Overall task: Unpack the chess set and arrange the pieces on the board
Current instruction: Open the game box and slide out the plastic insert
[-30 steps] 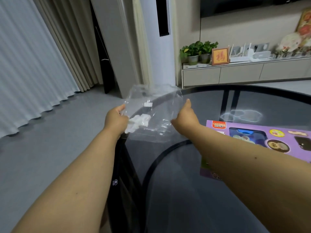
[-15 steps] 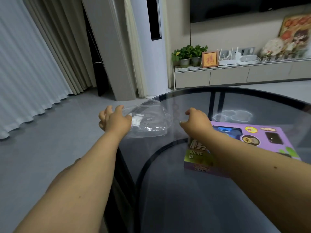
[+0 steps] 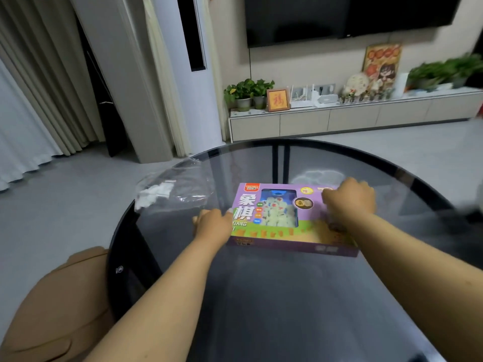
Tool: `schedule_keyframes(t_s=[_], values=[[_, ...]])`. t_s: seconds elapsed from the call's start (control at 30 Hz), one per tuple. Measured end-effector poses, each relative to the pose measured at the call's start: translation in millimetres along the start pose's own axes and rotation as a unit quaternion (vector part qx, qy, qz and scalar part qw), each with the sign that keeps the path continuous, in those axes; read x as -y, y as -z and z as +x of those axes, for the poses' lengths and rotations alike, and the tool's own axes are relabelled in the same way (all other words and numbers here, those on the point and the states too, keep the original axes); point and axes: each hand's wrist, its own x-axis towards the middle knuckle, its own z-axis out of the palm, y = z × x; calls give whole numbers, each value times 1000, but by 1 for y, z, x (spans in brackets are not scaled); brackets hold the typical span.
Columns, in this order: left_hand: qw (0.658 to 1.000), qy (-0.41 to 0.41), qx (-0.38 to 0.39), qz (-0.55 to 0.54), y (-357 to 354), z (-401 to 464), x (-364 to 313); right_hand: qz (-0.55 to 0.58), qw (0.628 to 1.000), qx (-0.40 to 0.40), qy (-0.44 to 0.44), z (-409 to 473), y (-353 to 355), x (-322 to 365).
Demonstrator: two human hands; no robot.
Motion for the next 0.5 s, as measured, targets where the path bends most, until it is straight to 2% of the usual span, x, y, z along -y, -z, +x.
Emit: schedule_keyframes(t_s=[0.1,0.17,0.23,0.3,0.4,0.5], values=[[1000,2,6,4,-3,-11,-10,-6,994,85,-65,-9,11,-18],[1000,1,15,-4,1,-24,-20,64,984,138,-88,-14,11,-22],[999,10,9,-29,3,-36,-23,119,975,157,-98,-18,9,-22],[993,25,-6,-119,0,-40,-19,188,960,175,-114,-22,9,-19],[943,44,-20,-330,5,-44,-16,298,921,209,-137,-29,14,-14],[900,66,-24,-430,16,-51,-15,356,894,230,-144,-31,17,-12]])
